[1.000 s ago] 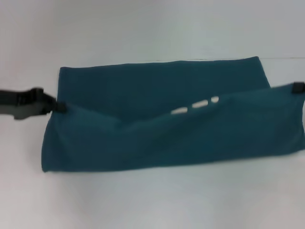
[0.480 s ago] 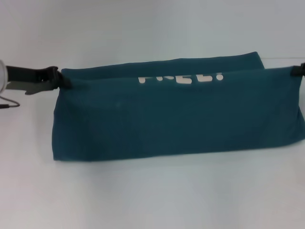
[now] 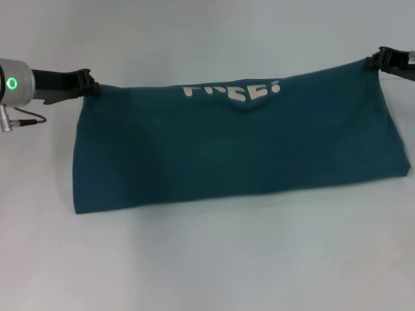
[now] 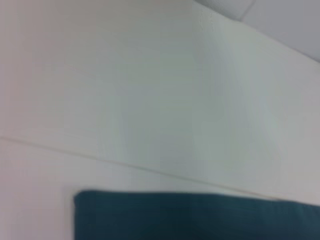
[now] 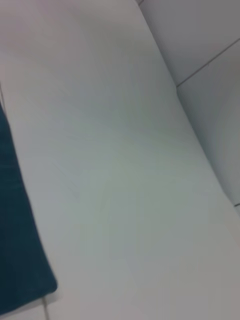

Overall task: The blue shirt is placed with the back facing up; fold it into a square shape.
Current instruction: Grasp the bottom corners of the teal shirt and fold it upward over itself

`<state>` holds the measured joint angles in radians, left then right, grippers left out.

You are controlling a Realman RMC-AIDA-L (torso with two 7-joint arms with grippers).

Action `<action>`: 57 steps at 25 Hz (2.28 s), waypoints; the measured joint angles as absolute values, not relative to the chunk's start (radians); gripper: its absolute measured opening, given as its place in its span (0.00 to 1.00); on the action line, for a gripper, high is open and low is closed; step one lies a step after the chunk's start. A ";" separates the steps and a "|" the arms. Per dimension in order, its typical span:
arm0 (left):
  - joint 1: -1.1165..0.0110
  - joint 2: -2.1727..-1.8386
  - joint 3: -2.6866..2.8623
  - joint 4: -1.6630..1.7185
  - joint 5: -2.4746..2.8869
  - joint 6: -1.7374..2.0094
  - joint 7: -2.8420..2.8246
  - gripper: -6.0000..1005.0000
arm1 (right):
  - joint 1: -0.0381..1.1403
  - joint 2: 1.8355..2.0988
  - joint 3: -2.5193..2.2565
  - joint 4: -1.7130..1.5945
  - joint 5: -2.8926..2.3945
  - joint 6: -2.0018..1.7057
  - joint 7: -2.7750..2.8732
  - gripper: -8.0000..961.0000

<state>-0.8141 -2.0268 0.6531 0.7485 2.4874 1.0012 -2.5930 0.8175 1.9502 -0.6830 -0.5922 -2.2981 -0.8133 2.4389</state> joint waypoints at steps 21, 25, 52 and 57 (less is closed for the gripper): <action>-0.839 -2.029 0.708 0.683 2.490 0.813 -2.604 0.07 | 0.893 1.939 -0.736 -0.525 -2.308 -0.648 2.441 0.04; -0.839 -2.029 0.708 0.682 2.490 0.811 -2.603 0.07 | 0.912 1.938 -0.736 -0.501 -2.330 -0.623 2.441 0.04; -0.838 -2.032 0.726 0.670 2.487 0.745 -2.639 0.08 | 0.965 1.900 -0.759 -0.465 -2.457 -0.573 2.476 0.04; -0.830 -2.037 0.714 0.676 2.480 0.737 -2.643 0.15 | 0.973 1.885 -0.752 -0.480 -2.483 -0.598 2.519 0.17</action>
<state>-0.8295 -2.0372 0.7138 0.6756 2.4797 0.7375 -2.6427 0.9731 1.8849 -0.7525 -0.4798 -2.4825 -0.5982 2.5194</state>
